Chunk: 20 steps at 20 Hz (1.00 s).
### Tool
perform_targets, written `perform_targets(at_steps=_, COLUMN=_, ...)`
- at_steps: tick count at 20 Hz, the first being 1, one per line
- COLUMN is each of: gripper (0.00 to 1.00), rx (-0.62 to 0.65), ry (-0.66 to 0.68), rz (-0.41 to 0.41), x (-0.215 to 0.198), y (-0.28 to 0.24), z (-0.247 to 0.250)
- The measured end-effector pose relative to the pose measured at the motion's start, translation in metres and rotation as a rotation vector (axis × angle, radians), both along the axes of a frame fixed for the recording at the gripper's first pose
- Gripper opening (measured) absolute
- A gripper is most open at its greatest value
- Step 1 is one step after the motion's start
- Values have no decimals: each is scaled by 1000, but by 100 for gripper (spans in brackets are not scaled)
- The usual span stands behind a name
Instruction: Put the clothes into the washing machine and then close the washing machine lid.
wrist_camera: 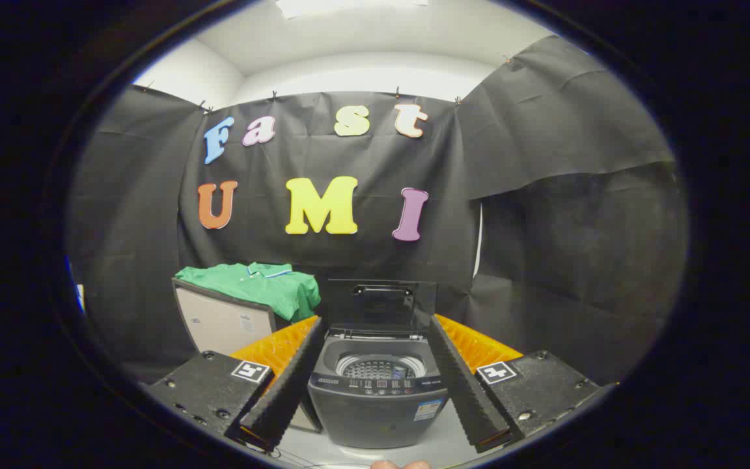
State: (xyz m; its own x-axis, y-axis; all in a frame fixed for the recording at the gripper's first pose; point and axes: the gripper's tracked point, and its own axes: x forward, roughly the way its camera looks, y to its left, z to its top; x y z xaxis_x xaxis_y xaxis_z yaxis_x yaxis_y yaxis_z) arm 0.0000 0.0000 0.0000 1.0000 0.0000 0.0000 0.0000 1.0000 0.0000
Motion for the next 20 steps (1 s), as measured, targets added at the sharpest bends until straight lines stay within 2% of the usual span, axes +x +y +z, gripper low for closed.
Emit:
perform_targets(at_steps=14, gripper=100, rx=8, ry=-33, rz=173, x=-2, y=-17, z=14)
perform_targets(at_steps=20, gripper=100, rx=0, ry=-65, rz=259, x=6, y=11, z=28)
